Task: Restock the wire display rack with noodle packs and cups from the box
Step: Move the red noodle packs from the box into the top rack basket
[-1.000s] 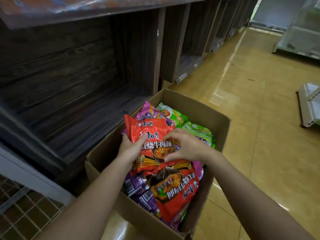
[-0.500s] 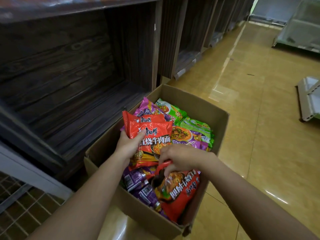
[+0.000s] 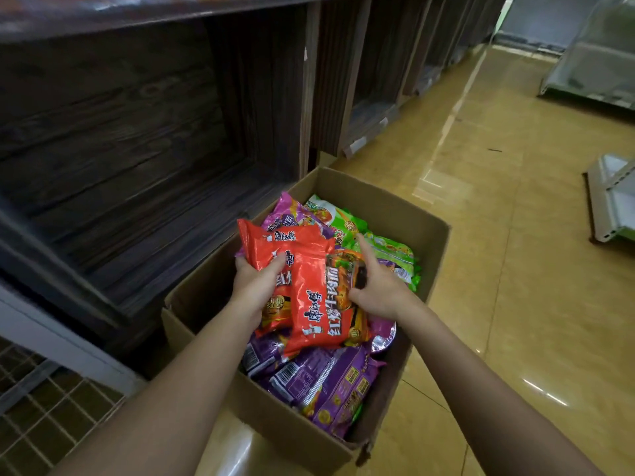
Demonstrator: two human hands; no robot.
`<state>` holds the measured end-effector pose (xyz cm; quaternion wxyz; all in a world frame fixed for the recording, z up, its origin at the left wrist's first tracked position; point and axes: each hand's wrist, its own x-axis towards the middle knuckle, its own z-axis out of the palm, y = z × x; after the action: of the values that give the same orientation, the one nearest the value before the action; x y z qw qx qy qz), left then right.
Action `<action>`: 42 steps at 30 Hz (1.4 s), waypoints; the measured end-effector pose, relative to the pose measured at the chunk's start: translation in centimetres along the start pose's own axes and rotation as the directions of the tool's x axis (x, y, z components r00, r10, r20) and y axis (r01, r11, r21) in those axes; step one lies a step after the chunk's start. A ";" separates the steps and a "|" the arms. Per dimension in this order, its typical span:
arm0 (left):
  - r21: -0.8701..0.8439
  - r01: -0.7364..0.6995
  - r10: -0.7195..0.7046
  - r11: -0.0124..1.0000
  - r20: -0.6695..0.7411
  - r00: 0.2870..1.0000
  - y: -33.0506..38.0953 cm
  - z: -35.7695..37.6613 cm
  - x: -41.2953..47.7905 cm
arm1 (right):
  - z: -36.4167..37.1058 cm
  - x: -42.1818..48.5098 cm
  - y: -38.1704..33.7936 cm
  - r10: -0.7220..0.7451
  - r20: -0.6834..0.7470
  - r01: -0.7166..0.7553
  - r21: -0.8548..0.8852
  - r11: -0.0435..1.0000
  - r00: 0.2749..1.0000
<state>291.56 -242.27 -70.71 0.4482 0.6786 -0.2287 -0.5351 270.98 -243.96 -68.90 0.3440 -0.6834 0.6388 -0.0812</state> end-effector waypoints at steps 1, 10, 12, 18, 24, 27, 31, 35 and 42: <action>0.036 -0.021 0.022 0.999 -0.016 1.000 0.0 0.2 -0.1 | 0.1 -0.2 -0.4 -0.043 0.008 0.044 -0.078 0.996 0.999; 0.093 -0.071 0.074 0.993 -0.034 0.997 0.0 0.7 -0.7 | 0.5 0.4 -2.3 -0.168 0.036 0.154 -0.611 0.776 0.985; 0.066 -0.047 0.049 0.997 -0.028 0.998 0.1 0.5 -0.7 | 0.4 0.5 -2.0 -0.266 0.023 0.226 -0.601 0.767 0.964; -0.063 0.107 -0.105 0.992 0.031 0.994 0.0 -0.1 -0.3 | 0.6 0.7 0.6 -0.147 -0.112 0.131 -0.141 0.981 0.983; -0.064 0.097 -0.094 0.993 0.056 0.994 -0.1 0.3 0.1 | 1.8 0.6 1.2 -0.022 -0.113 0.051 0.268 0.962 0.993; -0.090 0.099 -0.084 0.991 0.159 0.984 0.2 -0.1 -0.2 | 2.4 0.6 0.7 0.011 -0.100 0.017 0.272 0.962 0.995; 0.025 -0.015 0.007 1.000 0.286 0.958 0.1 -0.7 -0.8 | 3.5 1.1 -0.1 0.063 -0.103 -0.032 0.276 0.961 0.993; 0.099 -0.086 0.059 0.991 0.254 0.966 -0.1 -0.9 -0.9 | 3.6 1.4 -0.5 0.051 -0.056 -0.022 0.431 0.902 0.997; -0.007 -0.143 0.139 0.990 0.284 0.949 0.8 -1.6 -2.0 | 2.7 1.6 -1.2 0.047 0.006 -0.034 0.790 0.612 0.999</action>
<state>292.53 -240.55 -68.95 0.4432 0.5800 -0.3419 -0.5919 273.76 -244.51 -70.76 0.6064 -0.4470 0.5559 -0.3514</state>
